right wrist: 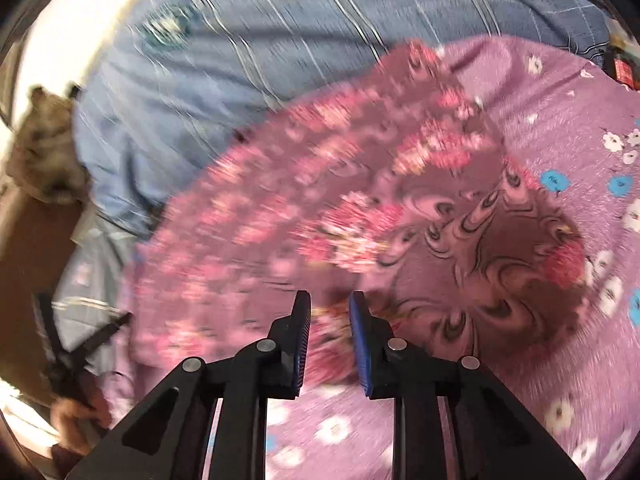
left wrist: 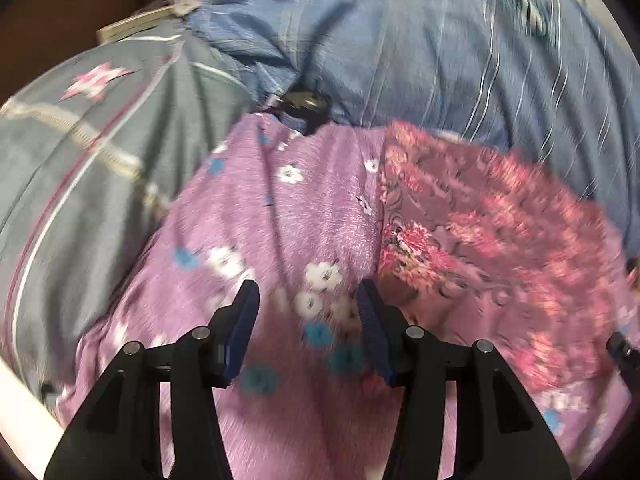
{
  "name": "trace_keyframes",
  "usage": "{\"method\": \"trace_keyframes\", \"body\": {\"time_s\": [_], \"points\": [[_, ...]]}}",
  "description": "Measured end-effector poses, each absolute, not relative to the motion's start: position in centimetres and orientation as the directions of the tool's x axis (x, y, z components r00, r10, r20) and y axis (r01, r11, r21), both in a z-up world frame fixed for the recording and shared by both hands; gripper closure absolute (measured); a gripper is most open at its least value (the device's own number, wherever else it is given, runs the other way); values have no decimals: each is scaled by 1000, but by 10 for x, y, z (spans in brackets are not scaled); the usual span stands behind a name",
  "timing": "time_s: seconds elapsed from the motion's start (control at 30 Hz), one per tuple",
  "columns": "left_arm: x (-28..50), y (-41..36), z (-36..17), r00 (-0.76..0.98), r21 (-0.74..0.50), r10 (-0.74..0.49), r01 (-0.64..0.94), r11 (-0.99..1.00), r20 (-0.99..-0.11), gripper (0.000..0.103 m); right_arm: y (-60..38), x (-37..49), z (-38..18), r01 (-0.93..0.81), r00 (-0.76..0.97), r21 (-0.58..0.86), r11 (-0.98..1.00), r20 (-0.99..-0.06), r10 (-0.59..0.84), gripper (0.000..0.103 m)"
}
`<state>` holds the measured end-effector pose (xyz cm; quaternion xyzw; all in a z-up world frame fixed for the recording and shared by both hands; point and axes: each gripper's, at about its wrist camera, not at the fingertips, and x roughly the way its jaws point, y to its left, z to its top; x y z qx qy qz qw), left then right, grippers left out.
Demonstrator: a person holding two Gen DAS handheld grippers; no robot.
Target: Fold small clothes
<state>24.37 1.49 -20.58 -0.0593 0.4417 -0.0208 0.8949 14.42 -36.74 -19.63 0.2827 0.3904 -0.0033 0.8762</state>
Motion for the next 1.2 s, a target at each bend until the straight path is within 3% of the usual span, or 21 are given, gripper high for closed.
{"method": "trace_keyframes", "body": {"time_s": [0.1,0.13,0.47,0.83,0.9,0.97,1.0,1.03,1.07,1.1,1.2], "points": [[205,39,-198,631,-323,-237,-23,946,-739,54,-375,103,-180,200,738,568,799,-623,258,46],[198,38,-198,628,-351,-264,-16,936,-732,53,-380,93,-180,206,746,599,774,-608,272,44],[204,-9,-230,548,-549,-468,19,835,-693,49,-427,62,-228,295,801,836,463,-480,357,44],[235,-13,-254,547,-684,-578,13,729,-606,49,-451,91,-253,364,821,862,353,-476,315,47],[239,-13,-253,552,-701,-593,21,713,-587,51,-453,98,-253,374,827,859,350,-480,292,47],[243,-12,-250,561,-704,-595,32,710,-575,60,-454,104,-252,378,831,856,353,-482,277,47],[245,-11,-249,566,-708,-596,32,706,-569,69,-454,107,-251,380,832,852,360,-485,269,51],[247,-10,-249,569,-710,-596,30,704,-567,76,-453,111,-251,385,835,846,369,-489,253,62],[250,-9,-250,568,-713,-599,28,700,-565,78,-454,114,-251,393,831,839,377,-499,245,70],[252,-9,-251,565,-716,-601,27,698,-565,79,-454,118,-254,409,820,825,391,-520,240,89],[254,-9,-250,570,-718,-603,33,696,-559,80,-451,127,-254,438,792,783,442,-568,222,91]]}}
